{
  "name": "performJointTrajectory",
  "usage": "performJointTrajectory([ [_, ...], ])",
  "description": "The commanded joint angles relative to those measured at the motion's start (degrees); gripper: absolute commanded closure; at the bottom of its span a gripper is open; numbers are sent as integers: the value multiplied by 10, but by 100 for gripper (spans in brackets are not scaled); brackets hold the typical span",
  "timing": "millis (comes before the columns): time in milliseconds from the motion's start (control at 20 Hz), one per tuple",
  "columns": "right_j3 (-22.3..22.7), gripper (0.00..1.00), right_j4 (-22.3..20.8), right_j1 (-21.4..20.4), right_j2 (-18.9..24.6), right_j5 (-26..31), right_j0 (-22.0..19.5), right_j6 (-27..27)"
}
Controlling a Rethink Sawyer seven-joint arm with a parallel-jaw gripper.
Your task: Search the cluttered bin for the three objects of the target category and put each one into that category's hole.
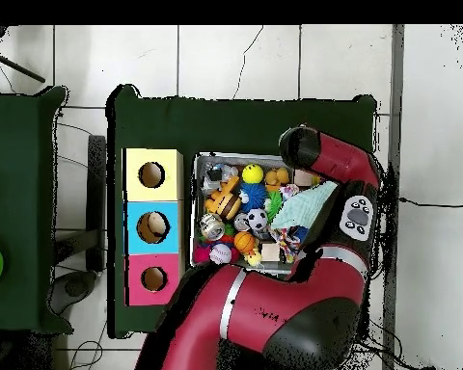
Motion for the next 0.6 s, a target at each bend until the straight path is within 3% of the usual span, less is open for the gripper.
performJointTrajectory([
  [50,128,0,18,-24,32,59,8,118],
  [150,143,0,24,-35,28,73,11,124],
  [300,164,0,63,-46,23,108,20,183],
  [600,185,0,127,-41,8,117,36,256],
])
